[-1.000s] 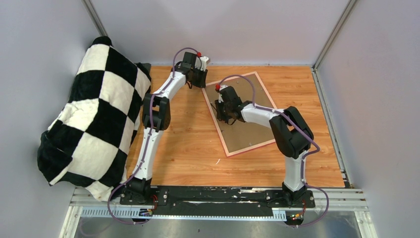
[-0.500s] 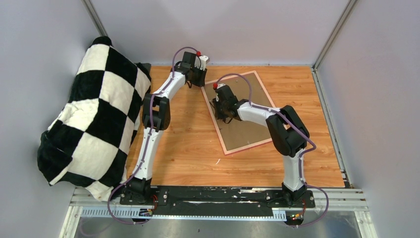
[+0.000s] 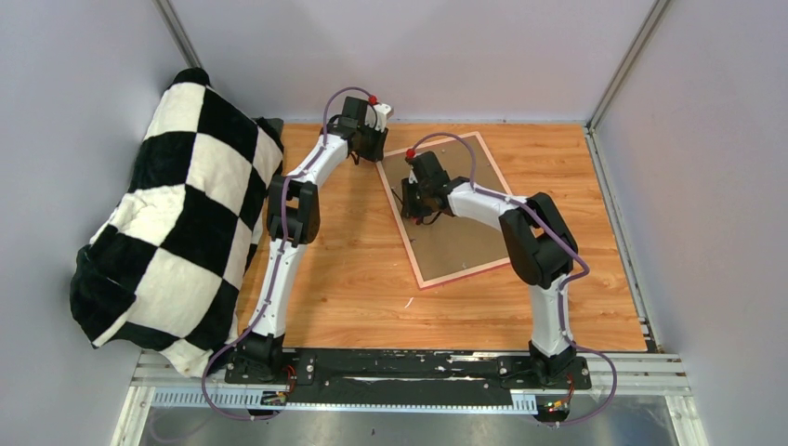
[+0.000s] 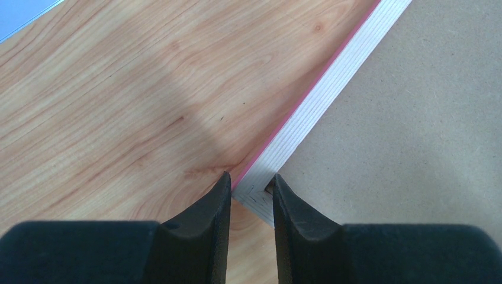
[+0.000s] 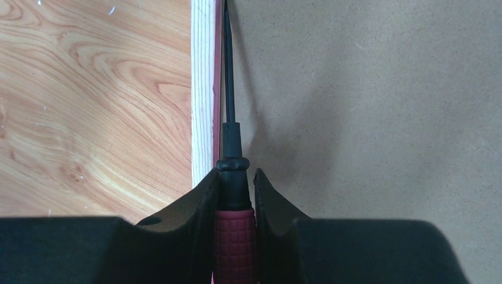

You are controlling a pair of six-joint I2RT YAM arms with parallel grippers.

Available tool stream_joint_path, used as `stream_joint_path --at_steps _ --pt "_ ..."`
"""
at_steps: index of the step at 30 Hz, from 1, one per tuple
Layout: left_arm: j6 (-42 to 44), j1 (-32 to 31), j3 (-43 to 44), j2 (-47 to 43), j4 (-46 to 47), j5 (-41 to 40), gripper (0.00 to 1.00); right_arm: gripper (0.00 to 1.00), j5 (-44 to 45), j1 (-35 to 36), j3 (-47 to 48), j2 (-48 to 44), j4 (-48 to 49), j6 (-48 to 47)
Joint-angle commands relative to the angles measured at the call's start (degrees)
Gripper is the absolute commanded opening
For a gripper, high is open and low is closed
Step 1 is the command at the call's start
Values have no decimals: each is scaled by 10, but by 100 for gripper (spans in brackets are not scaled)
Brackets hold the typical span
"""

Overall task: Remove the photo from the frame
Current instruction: Release the photo frame item from the photo frame.

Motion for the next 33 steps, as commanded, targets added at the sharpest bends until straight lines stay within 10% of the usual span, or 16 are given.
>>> stream_joint_path --at_steps 1,33 --pt "-7 -19 -9 33 -108 24 0 0 13 -20 -2 56 -11 32" --pt "-8 -20 -8 34 -109 15 0 0 65 -13 -27 -44 31 -39"
